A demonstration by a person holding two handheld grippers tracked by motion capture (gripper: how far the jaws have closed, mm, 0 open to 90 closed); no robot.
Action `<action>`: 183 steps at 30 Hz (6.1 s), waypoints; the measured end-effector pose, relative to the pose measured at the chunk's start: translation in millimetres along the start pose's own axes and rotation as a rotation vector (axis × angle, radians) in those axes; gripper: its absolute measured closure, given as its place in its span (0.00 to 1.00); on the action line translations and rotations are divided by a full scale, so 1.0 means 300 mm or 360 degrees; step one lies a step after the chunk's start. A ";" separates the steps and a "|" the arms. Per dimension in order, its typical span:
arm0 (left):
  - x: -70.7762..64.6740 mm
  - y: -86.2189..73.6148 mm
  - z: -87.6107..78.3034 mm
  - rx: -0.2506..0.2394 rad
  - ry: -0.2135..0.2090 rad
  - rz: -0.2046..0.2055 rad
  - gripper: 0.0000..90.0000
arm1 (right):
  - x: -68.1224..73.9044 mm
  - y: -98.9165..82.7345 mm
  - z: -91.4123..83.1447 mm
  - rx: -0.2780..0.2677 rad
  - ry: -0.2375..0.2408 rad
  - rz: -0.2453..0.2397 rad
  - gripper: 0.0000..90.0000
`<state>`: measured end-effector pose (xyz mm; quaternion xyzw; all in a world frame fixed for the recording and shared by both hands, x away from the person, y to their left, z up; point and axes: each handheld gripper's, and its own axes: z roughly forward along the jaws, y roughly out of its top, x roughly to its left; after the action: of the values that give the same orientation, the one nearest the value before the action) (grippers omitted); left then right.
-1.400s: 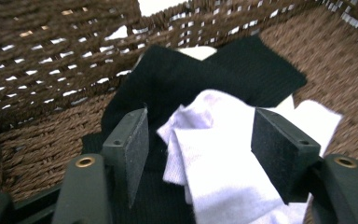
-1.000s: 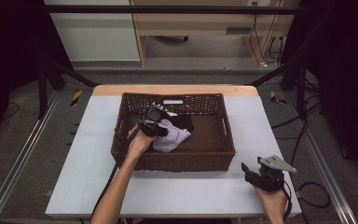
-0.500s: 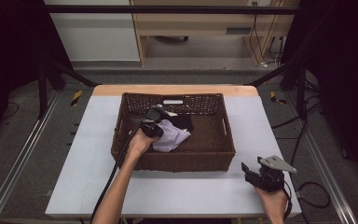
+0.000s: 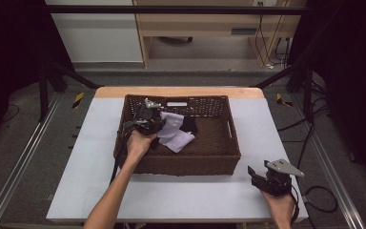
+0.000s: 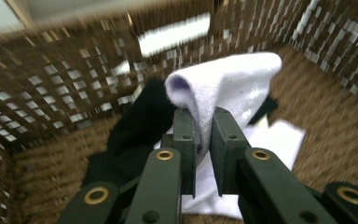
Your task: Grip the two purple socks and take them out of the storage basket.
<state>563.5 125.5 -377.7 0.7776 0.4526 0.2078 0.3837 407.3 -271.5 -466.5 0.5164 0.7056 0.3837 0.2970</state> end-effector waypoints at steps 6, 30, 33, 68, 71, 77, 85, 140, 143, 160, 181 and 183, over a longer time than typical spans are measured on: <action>0.008 0.021 -0.094 -0.0241 -0.0018 -0.0026 0.90 | 0.000 0.001 -0.002 -0.0001 0.0002 0.0006 0.37; -0.040 -0.069 -0.472 -0.0670 -0.0228 0.0010 0.89 | -0.008 -0.002 -0.009 -0.0009 -0.0013 0.0009 0.39; -0.048 -0.096 -0.504 -0.0686 -0.0257 0.0034 0.89 | -0.008 -0.002 -0.011 -0.0011 -0.0014 0.0011 0.39; -0.169 -0.470 -0.505 -0.0347 -0.0423 0.0115 0.89 | -0.002 -0.007 -0.016 -0.0010 -0.0018 0.0005 0.41; -0.174 -0.502 -0.468 -0.0259 -0.0421 0.0117 0.89 | -0.004 -0.009 -0.017 -0.0011 -0.0020 0.0005 0.41; -0.170 -0.543 -0.410 -0.0119 -0.0426 0.0092 0.89 | -0.007 -0.013 -0.016 0.0001 -0.0016 0.0018 0.41; -0.183 -0.580 -0.332 0.0022 -0.0386 0.0117 0.84 | -0.008 -0.016 -0.008 0.0016 -0.0019 0.0001 0.41; -0.075 -0.045 -0.332 -0.0419 -0.0095 0.0037 0.56 | -0.011 -0.007 -0.002 0.0004 -0.0028 0.0015 0.43; -0.072 -0.025 -0.303 -0.0402 -0.0077 0.0025 0.56 | -0.010 -0.006 -0.004 0.0008 -0.0024 0.0027 0.43; -0.067 0.073 -0.100 -0.0360 0.0036 0.0035 0.55 | -0.014 -0.005 -0.004 0.0002 -0.0016 0.0037 0.43; -0.055 0.043 0.136 -0.0051 0.0073 0.0022 0.53 | -0.014 -0.007 -0.004 0.0000 -0.0011 0.0020 0.44; -0.054 0.042 0.140 -0.0029 0.0071 0.0021 0.53 | -0.014 -0.007 -0.004 -0.0001 -0.0011 0.0019 0.44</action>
<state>590.3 90.6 -393.4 0.7723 0.4539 0.2317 0.3793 406.3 -276.1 -467.6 0.5217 0.7014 0.3839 0.2974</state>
